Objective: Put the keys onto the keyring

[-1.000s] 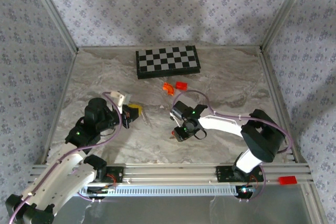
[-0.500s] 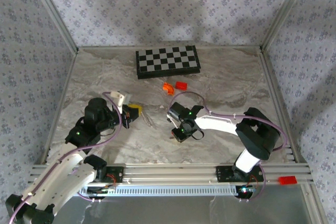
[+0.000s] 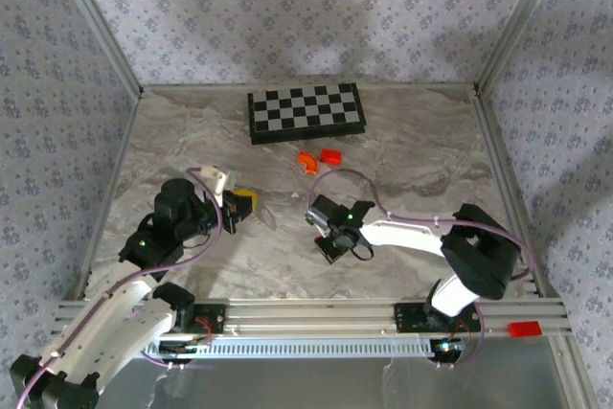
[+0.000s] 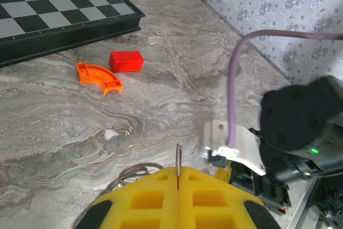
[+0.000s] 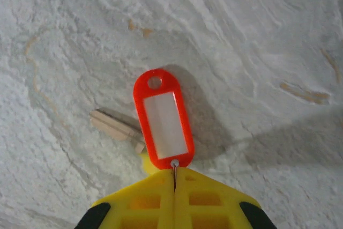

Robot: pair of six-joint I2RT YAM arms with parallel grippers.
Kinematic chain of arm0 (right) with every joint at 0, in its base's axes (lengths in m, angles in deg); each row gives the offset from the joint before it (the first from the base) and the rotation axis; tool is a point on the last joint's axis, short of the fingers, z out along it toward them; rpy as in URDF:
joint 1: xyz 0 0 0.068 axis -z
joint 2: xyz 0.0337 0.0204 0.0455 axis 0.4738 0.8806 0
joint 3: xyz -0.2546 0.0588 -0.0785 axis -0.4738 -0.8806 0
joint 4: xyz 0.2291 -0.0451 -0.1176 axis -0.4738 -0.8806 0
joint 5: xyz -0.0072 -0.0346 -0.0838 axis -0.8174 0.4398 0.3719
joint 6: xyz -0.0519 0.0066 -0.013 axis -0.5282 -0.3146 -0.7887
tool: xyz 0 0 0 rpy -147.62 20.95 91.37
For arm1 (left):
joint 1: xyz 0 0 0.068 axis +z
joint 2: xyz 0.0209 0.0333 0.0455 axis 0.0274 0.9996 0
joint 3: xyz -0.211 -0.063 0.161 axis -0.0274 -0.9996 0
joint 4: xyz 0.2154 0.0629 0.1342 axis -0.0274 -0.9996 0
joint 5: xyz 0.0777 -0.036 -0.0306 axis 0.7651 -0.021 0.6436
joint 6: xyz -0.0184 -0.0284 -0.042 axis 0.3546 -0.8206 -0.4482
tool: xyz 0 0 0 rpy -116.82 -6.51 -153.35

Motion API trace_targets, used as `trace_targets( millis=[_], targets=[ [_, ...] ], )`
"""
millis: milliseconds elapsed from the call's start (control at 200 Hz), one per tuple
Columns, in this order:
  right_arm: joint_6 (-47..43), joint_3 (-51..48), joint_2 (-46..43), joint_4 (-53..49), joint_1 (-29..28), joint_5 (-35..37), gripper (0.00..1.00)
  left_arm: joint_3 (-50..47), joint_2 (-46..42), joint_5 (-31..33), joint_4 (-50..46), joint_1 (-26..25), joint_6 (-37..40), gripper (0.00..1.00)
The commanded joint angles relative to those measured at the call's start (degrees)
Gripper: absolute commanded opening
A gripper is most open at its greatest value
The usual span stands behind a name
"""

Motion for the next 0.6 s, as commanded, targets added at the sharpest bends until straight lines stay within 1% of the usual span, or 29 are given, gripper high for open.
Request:
trace_targets(
  millis=[0,55,200,270,340,435,515,595],
  targets=[
    [4.4,-6.8,-5.2,7.8,-2.2,8.6,0.00,-0.1,0.7,-0.2,3.1,-0.4,-0.8,0.00],
    [6.3,-11.4,-7.9,13.8,-2.1,9.8,0.00,0.3,1.6,-0.4,3.1,-0.3,-0.8,0.00],
    [4.5,-22.1,-15.9,27.8,-3.8,11.9,0.00,0.9,3.3,-0.9,3.5,-0.5,-0.8,0.00],
    [3.0,-26.3,-18.7,32.1,-3.3,9.8,0.00,0.7,4.0,-1.1,4.1,-0.4,-1.1,0.00],
    [1.0,-30.1,-21.3,37.4,-2.6,9.2,0.00,0.7,4.6,-1.3,4.9,-0.5,-1.4,0.00],
    [-0.5,-35.2,-24.4,44.0,-1.3,4.6,0.00,0.9,4.8,-1.1,5.3,-0.5,-1.6,0.00],
    [-1.5,-36.8,-26.1,45.8,1.0,1.7,0.04,1.0,4.8,-0.7,4.9,-0.6,-1.1,0.00],
    [-1.4,-36.4,-26.9,42.9,2.7,0.9,0.07,1.6,4.9,0.2,4.0,-0.5,-0.1,0.00]
  ],
)
